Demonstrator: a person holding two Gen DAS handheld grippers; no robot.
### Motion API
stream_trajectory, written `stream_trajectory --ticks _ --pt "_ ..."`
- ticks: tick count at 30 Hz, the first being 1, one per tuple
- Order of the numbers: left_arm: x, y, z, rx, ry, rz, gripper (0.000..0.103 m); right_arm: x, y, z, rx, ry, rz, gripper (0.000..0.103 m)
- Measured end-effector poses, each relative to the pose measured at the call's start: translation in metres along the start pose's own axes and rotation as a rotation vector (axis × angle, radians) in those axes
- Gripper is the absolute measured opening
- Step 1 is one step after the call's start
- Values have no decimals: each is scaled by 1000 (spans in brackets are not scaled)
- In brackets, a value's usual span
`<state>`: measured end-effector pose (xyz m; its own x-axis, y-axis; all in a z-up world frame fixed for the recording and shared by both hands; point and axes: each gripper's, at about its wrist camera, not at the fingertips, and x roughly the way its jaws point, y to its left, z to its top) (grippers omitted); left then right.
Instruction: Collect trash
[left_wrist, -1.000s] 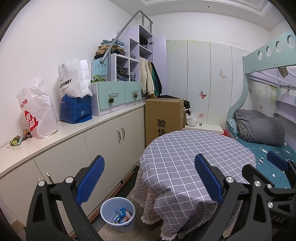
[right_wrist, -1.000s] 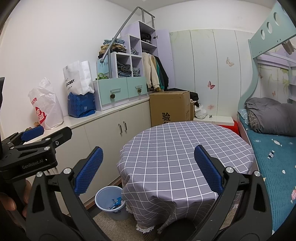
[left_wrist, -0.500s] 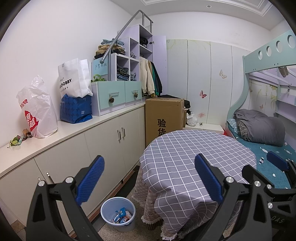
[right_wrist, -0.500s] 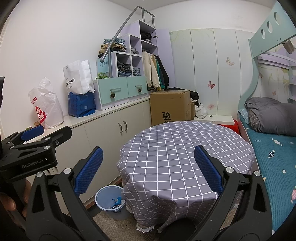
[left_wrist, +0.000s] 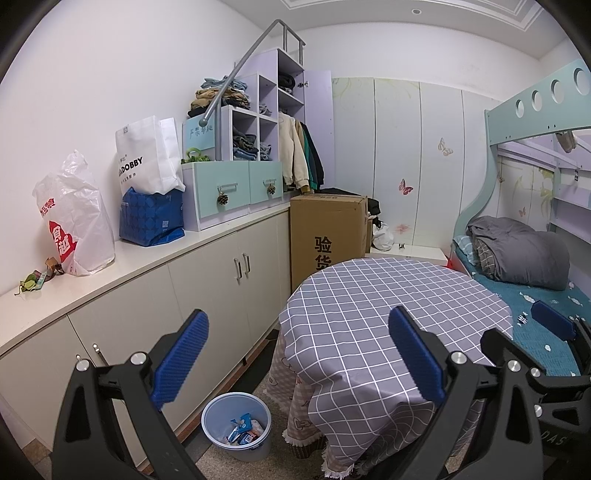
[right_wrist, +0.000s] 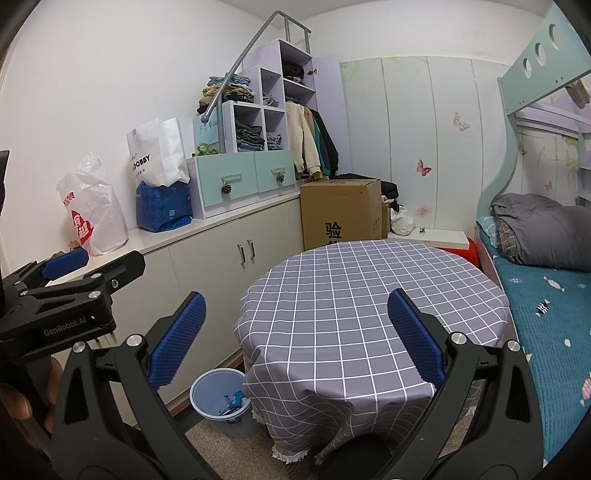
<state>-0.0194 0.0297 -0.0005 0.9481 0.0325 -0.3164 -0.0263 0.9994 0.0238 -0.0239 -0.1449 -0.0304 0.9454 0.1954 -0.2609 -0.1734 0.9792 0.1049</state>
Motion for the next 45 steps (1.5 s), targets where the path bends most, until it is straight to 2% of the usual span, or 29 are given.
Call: stream_trajectory --ticks 19,36,45 --pt "10 7 -6 8 16 10 96 20 -5 -1 9 26 20 97" --pt "64 5 1 32 53 35 96 66 -33 1 49 52 28 97" --pt "119 -18 0 61 124 22 96 108 -68 -8 77 112 -18 97"
